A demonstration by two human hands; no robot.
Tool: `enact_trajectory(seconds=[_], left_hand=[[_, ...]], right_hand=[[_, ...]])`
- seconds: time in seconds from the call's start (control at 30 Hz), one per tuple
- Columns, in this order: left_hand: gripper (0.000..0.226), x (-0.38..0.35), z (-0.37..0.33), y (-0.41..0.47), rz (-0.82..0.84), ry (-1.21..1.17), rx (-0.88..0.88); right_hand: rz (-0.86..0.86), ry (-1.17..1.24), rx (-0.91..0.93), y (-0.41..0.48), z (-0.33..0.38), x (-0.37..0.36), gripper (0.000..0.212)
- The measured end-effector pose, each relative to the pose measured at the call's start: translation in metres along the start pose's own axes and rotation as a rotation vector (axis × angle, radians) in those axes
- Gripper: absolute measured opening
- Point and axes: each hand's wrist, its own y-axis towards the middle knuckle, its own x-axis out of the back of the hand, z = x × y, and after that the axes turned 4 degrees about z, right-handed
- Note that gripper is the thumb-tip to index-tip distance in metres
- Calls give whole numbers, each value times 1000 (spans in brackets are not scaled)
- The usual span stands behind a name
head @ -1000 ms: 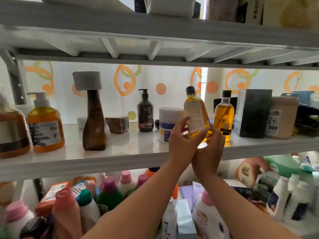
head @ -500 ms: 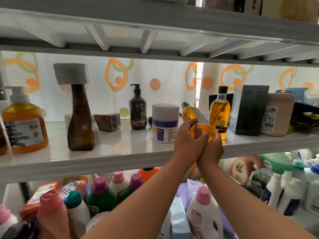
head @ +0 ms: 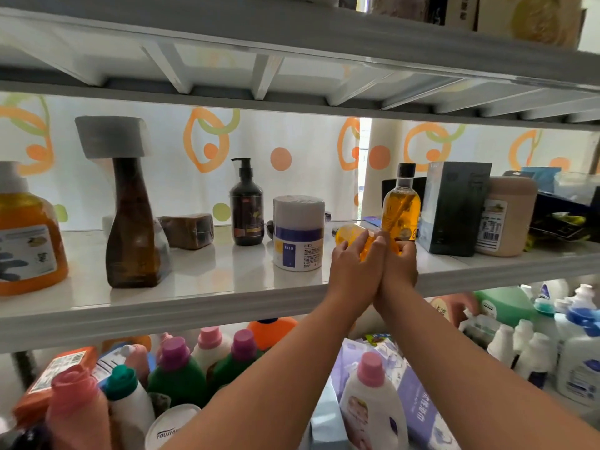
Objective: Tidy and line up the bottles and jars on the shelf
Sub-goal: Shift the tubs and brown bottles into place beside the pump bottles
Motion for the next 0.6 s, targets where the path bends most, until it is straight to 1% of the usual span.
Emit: enact_trajectory(seconds=[0.13, 0.2, 0.33, 0.4, 0.47, 0.53, 0.6], left_hand=[[63, -2, -4, -1, 32, 33, 67], [65, -2, -6, -2, 14, -12, 110], [50, 2, -5, -3, -6, -29, 152], [49, 5, -4, -1, 2, -14, 140], [50, 8, -2, 2, 17, 0, 131], [57, 9, 2, 5, 22, -10, 131], [62, 10, 0, 4, 35, -52, 161]], right_hand=[[7, -54, -19, 3, 2, 3, 41], [23, -84, -25, 3, 3, 4, 40], [73, -130, -71, 0, 8, 5, 40], [145, -76, -97, -2, 10, 5, 46], [228, -70, -100, -4, 9, 6, 59], [252, -116, -85, -4, 7, 6, 64], [245, -144, -82, -4, 6, 6, 65]])
